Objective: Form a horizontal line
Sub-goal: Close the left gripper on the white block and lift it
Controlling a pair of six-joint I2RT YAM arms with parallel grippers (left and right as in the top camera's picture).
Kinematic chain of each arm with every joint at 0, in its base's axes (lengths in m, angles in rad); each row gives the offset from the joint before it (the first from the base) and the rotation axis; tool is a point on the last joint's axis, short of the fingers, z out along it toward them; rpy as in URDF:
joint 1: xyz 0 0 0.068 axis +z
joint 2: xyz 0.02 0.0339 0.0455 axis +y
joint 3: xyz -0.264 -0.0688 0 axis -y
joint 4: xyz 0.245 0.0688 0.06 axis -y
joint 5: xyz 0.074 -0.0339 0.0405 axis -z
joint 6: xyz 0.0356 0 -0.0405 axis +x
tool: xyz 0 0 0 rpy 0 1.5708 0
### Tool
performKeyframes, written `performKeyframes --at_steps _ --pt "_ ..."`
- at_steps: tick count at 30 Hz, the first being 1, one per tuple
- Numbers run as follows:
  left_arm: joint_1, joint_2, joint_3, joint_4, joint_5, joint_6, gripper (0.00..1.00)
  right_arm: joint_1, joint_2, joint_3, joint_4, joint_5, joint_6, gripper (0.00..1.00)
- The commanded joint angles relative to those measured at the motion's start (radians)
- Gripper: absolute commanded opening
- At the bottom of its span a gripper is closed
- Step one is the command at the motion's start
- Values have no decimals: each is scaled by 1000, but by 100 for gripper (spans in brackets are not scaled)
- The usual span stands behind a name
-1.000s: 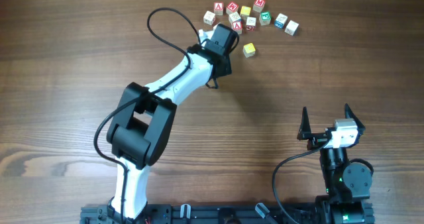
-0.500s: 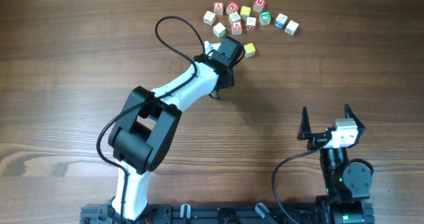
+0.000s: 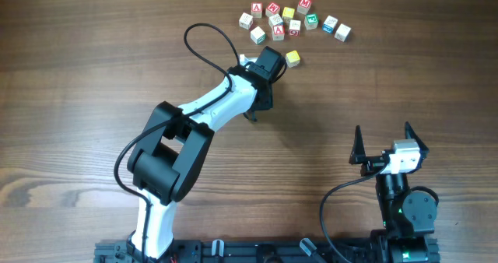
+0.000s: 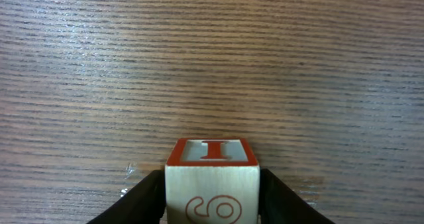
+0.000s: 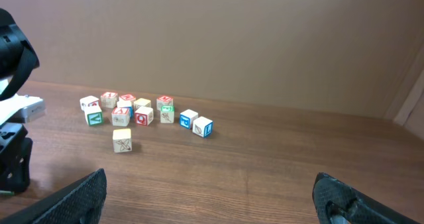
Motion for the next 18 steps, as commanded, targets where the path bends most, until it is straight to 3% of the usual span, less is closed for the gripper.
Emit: performKeyframes --at_steps 1,6,15,18 --pt "-4 11 -17 21 10 16 47 -4 -3 -1 3 -16 4 100" --pt "-3 11 -17 47 9 91 30 -4 -3 -1 3 -16 4 100" --pt "-3 11 -17 99 5 113 32 -4 -3 -1 3 -16 4 100" --pt "-3 11 -17 99 5 113 45 -4 -3 -1 3 -16 3 100"
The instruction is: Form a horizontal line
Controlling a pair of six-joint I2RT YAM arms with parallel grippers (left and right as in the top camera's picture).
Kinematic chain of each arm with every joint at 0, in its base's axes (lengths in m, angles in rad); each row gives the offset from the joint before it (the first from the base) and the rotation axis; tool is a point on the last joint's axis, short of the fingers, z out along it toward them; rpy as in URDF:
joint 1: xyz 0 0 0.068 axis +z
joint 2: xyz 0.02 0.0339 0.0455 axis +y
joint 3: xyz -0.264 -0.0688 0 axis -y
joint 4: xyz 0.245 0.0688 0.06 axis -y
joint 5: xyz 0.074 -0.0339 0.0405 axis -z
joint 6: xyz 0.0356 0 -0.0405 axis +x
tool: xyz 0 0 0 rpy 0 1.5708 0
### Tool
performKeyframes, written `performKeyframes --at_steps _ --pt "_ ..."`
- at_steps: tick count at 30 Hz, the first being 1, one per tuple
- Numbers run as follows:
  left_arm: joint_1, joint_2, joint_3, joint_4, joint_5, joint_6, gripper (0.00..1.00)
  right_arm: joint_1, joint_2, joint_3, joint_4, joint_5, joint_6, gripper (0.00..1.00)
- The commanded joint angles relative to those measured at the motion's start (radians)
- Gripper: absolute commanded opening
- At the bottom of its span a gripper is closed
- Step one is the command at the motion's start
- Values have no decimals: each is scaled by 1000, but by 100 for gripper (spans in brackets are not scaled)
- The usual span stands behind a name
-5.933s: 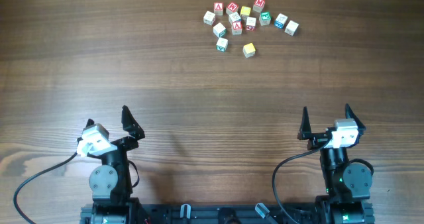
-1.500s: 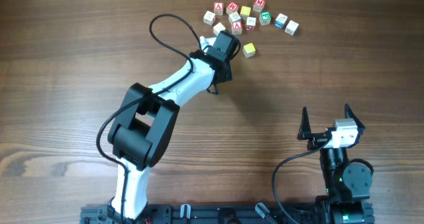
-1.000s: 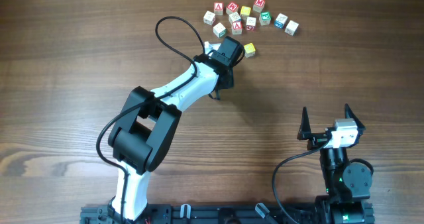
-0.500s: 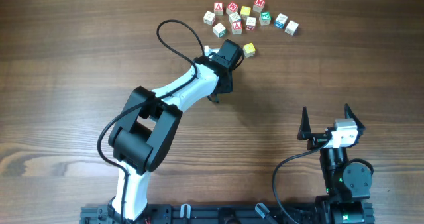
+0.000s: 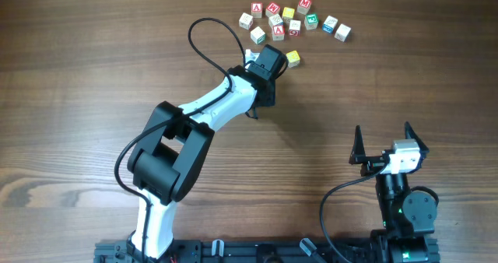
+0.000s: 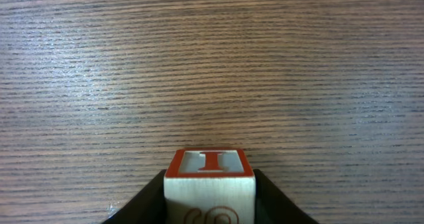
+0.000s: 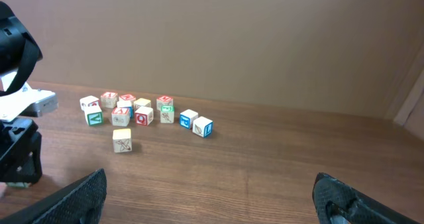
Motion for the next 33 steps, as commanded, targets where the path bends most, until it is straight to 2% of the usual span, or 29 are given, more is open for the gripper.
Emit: performKeyframes --at_steps 1,5,10,11,12,18,22,29,33 --pt "-3 11 -11 3 4 13 49 -4 -3 -1 3 -16 4 100" --pt "-3 11 -11 3 3 13 54 -4 -3 -1 3 -16 4 100" --pt "-3 -14 -11 -13 5 13 64 -4 -3 -1 3 -16 4 100" --pt "-3 -40 -11 -25 5 17 79 -4 -3 -1 3 -16 4 100" --pt "-3 -72 -11 -31 5 38 100 -4 -3 -1 3 -16 4 100" --pt "-3 -406 -11 -74 4 61 100 -4 -3 -1 3 -16 4 100" --pt "-3 -602 -11 -172 0 61 100 -4 -3 -1 3 -16 4 100" --pt "-3 -836 -11 -412 -230 15 100 -4 -3 -1 3 -16 4 100" --pt "25 -964 -11 -472 -262 -26 100 -4 -3 -1 3 -16 4 100"
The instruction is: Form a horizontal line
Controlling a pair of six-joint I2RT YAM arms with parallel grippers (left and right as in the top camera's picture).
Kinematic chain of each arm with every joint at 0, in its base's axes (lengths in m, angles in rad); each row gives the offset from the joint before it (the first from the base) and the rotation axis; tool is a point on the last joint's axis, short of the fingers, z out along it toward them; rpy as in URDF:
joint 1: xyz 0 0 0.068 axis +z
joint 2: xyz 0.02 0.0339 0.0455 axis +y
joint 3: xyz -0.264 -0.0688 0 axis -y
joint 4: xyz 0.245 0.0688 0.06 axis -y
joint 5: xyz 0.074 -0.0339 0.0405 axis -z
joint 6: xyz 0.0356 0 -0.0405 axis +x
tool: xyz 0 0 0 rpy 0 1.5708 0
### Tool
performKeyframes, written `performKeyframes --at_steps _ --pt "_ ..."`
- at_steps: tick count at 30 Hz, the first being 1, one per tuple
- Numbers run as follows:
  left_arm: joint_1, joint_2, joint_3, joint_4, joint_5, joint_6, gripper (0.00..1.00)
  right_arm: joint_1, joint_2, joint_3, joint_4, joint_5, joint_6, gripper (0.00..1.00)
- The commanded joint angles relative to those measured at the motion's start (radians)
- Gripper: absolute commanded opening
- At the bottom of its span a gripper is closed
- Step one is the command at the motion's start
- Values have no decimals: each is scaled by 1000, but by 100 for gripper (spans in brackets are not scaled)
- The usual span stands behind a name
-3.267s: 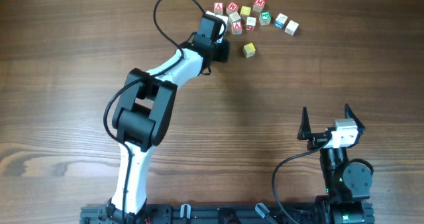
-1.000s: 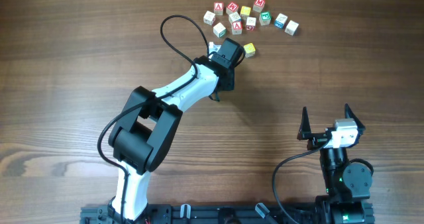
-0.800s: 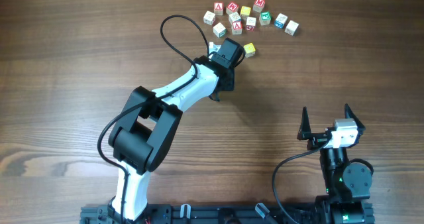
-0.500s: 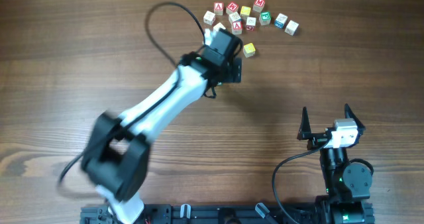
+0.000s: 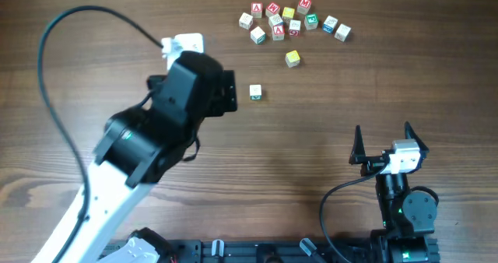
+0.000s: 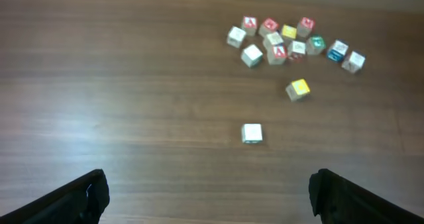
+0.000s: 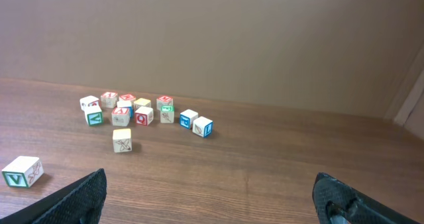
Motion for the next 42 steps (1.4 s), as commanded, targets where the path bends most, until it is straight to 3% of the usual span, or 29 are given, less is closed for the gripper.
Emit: performKeyframes --at_steps 1,6,16,24,29,36,42 --pt "53 -127 3 -37 -57 -69 100 -4 -3 -1 3 -16 4 100" --pt "291 -292 3 -169 -48 -97 100 -4 -3 -1 3 -16 3 100" --pt "481 -312 -3 -243 -38 -206 100 -4 -3 -1 3 -16 4 100" --pt "695 -320 -3 -312 54 -206 100 -4 -3 -1 3 -16 4 100" --pt "729 -392 -27 -331 41 -205 100 -4 -3 -1 3 -16 4 100" --pt "729 -634 -275 -281 -31 -206 100 -4 -3 -1 3 -16 4 100" --pt "729 -657 -285 -304 -55 -207 100 -4 -3 -1 3 -16 4 100"
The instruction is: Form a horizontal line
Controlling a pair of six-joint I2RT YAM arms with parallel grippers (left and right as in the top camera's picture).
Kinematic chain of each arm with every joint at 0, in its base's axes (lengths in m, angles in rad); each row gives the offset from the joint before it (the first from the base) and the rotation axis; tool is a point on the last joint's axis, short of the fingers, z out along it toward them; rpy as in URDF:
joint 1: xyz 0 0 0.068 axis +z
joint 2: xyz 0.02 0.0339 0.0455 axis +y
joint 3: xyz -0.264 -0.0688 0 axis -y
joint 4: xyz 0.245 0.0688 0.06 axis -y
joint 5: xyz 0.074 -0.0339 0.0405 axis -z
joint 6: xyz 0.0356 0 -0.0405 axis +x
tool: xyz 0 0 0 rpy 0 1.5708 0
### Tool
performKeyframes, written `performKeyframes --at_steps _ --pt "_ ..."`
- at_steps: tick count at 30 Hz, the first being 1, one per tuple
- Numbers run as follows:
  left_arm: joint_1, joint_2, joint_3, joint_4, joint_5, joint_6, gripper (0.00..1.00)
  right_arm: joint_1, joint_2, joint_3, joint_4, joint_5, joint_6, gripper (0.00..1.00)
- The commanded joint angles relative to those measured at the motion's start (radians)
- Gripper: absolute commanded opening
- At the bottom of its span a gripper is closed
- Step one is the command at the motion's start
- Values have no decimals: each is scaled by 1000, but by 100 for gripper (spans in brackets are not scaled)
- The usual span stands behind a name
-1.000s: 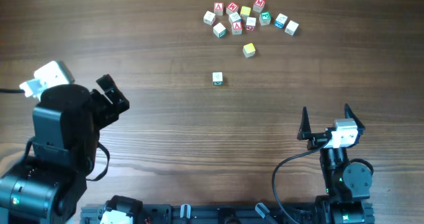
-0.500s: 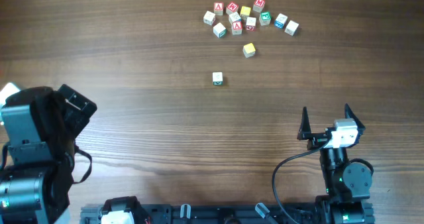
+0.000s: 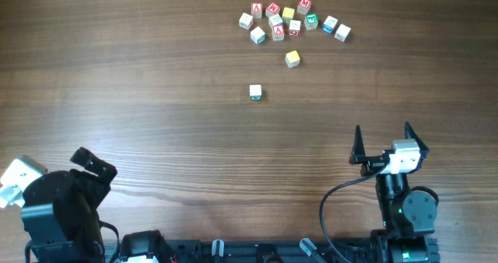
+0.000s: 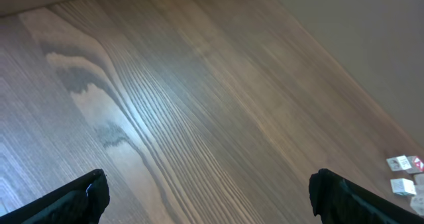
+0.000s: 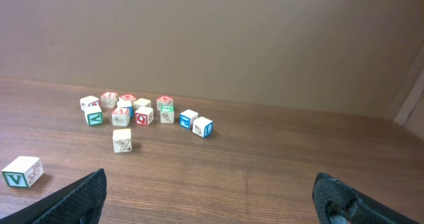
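Note:
Several lettered wooden blocks lie in a cluster (image 3: 292,20) at the table's far side, also seen as the cluster (image 5: 142,110). A yellow-topped block (image 3: 292,58) sits just below it. One white block with green edging (image 3: 255,92) rests alone nearer the middle, the same block (image 5: 22,171) showing a green V. My left gripper (image 4: 211,197) is open and empty at the near left corner, far from all blocks. My right gripper (image 5: 211,201) stands open and empty at the near right.
The left arm's base (image 3: 58,212) sits folded at the near left edge. The right arm's base (image 3: 401,193) stands at the near right edge. A tan wall (image 5: 212,38) rises behind the table. Bare wood (image 3: 156,138) lies around the lone block.
My left arm has gone from over the table's left middle back to the near left corner, its gripper still open. The blocks and the right arm have not moved.
My left gripper was shut on a red-edged block near the cluster. A moment later it held it lower against the table. Then it was open and raised, a lone block lying below the cluster. Now the arm is folded at the near left.

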Motion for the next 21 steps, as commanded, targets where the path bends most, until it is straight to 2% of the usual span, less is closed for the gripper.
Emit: performKeyframes --at_steps 1,3,5,21 --pt "9 -6 -10 -46 -48 -46 100 -4 -3 -1 3 -16 4 100" --pt "9 -6 -10 -106 -115 -147 100 -4 -3 -1 3 -16 3 100" --pt "9 -6 -10 -127 -133 -183 100 -4 -3 -1 3 -16 4 100" --pt "9 -7 -11 -232 -132 -189 100 -4 -3 -1 3 -16 3 100"
